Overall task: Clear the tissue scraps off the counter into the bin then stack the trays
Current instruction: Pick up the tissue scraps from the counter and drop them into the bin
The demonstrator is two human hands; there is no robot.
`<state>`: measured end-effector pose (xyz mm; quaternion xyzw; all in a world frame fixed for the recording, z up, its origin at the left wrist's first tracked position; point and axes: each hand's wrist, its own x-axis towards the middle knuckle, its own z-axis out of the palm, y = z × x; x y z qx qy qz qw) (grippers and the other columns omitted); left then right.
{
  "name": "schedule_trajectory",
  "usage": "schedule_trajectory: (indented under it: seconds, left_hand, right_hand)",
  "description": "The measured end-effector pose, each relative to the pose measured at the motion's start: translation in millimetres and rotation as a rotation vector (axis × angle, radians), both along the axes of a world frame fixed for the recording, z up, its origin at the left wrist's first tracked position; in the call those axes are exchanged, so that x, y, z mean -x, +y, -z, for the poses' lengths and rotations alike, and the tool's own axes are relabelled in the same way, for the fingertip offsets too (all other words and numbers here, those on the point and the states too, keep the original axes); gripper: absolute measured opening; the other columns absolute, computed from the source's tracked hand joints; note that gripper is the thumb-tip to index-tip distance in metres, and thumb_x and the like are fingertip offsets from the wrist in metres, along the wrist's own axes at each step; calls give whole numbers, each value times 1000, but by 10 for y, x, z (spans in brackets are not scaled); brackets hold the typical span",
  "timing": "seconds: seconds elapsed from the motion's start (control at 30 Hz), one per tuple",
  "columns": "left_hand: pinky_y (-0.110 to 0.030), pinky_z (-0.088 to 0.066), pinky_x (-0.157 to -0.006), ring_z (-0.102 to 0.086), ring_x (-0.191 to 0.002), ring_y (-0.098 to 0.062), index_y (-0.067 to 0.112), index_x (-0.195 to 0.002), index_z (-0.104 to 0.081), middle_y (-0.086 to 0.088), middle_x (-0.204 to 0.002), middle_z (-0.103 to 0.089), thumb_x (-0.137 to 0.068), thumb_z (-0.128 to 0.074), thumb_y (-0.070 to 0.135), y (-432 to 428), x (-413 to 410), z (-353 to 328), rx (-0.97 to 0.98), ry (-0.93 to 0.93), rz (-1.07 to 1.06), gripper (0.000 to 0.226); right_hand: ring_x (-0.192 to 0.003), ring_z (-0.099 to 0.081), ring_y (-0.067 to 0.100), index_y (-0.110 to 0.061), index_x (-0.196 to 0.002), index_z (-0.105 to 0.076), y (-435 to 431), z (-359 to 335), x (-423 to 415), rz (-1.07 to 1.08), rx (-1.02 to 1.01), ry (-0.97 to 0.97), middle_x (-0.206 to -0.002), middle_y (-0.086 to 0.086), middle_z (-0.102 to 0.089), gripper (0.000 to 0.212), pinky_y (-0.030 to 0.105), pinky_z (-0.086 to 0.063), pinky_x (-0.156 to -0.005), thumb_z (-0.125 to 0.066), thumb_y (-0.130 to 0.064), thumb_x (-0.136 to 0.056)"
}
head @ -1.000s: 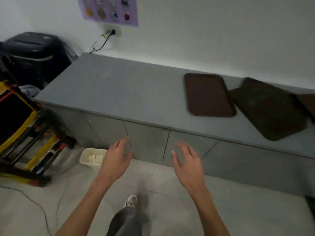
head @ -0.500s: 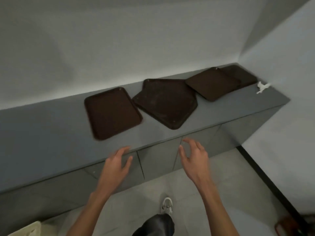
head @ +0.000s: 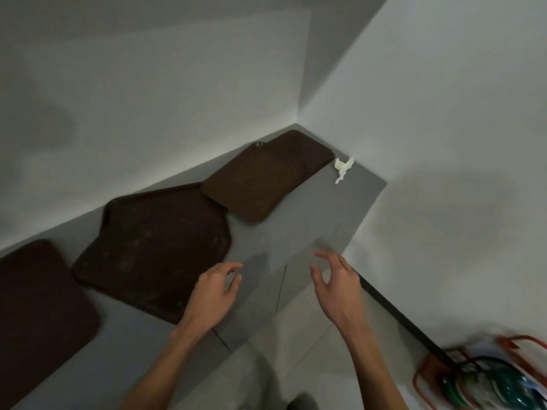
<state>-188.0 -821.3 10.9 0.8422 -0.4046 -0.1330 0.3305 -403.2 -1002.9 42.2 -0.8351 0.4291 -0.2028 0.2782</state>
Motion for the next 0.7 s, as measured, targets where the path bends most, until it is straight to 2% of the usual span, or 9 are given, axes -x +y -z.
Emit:
schedule_trajectory:
  seconds: [0.1,0.3,0.4,0.47,0.6,0.7]
  left_hand:
    - [-24,-49,-98,-67,-111,-9,20,-122,-72,7,-119,-73,-98,-67,20,-902,-64,40,5,-11,72,24]
    - [-26,-49,-95,-71,-103,-16,16,-115,-74,1,-110,-77,-94,-69,11,-2591,-282,271,10,-32,154,22]
    - [-26,-46,-94,-69,-104,-18,14,-117,-72,-2,-111,-75,-94,-67,12,-3470,-324,292,-32,5,159,24]
    - [-33,-48,-100,-67,-110,-20,17,-122,-68,-1,-118,-72,-96,-62,17,-4032,-357,341,-59,7,186,27]
    - [-40,-45,-109,-56,-125,-22,21,-135,-58,-2,-134,-61,-99,-61,19,-5089,-403,449,-183,6,279,36]
    - [-45,-44,-109,-53,-128,-29,17,-139,-56,-7,-139,-55,-98,-59,12,-5779,-426,612,-287,-1,342,41]
  right_hand:
    - [-116,-66,17,-28,-130,-65,-705,147,-38,27,-13,16,-132,-4,-67,29,30,-52,-99,-59,-39,-104]
    - [-95,-70,15,-35,-129,-61,-2175,407,-240,-12,-53,50,-133,-7,-64,26,37,-58,-89,-56,-42,-105]
    - [-108,-68,21,-34,-131,-61,-2945,408,-335,-43,-71,93,-135,-5,-64,27,40,-57,-93,-55,-40,-105]
    - [-114,-66,21,-34,-130,-62,-3396,415,-387,-63,-56,107,-134,-5,-65,27,38,-56,-94,-55,-38,-104]
    - [-112,-67,20,-30,-126,-66,-4133,483,-457,-59,-42,102,-129,-5,-68,24,34,-55,-93,-59,-33,-103]
    - [-108,-69,21,-29,-126,-68,-4487,588,-439,-47,-31,92,-129,-3,-69,24,34,-56,-92,-63,-29,-102]
